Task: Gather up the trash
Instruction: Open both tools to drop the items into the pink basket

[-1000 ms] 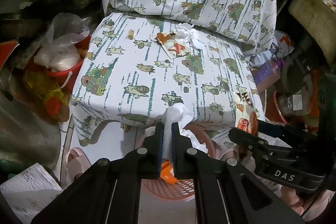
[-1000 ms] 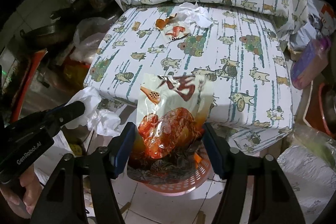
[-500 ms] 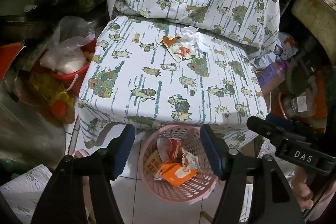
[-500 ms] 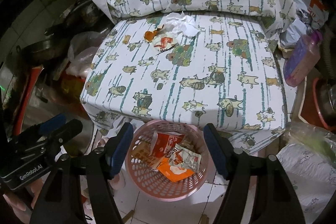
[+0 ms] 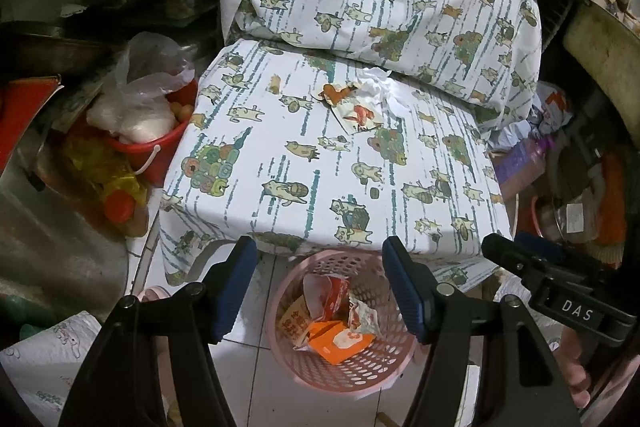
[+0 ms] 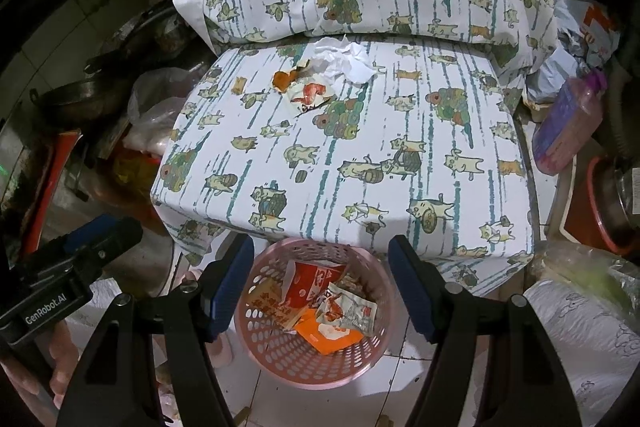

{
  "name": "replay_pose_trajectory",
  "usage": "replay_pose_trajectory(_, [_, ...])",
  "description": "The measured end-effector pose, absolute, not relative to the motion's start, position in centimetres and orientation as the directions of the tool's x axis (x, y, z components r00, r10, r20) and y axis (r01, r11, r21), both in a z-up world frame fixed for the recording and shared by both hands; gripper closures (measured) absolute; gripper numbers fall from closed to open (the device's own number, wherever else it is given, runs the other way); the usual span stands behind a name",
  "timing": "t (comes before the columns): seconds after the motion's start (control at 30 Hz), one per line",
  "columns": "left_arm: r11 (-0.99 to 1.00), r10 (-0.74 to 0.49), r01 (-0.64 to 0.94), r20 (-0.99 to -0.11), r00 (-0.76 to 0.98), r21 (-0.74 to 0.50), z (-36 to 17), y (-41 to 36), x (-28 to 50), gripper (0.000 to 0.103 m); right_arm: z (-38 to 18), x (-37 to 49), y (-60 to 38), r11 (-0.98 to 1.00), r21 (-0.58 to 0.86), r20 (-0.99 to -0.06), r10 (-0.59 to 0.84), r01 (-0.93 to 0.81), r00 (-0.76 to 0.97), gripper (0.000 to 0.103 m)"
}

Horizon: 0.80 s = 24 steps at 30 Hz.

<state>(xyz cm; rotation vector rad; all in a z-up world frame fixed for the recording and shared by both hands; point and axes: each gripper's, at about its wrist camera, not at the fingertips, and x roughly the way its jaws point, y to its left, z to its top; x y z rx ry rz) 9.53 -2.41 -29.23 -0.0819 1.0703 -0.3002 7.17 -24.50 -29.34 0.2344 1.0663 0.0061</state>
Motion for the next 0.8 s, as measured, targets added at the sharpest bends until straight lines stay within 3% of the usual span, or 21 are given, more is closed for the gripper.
replay_pose_trajectory(0.53, [0.952,-0.297,0.057,-0.854,0.427,-0.302,-29.4,2.6,12.7,0.036,-27.8,7.3,-25.0,0.982,0.151,-0.842,0.066,0.116,0.535,0.035])
replay_pose_trajectory(0.67, [0.935,-0.241,-0.150,-0.886,0.397,-0.322,-34.5,4.7,13.0,0.037,-27.4,7.3,-25.5,0.976,0.169,-0.838,0.071,0.135,0.540,0.035])
replay_pose_trajectory(0.8, [0.916,-0.143,-0.295,-0.909,0.393,-0.271,-42.1,5.8,12.9,0.046,-27.4,7.3,-25.6,0.976,0.176,-0.841,0.081,0.129,0.535,0.035])
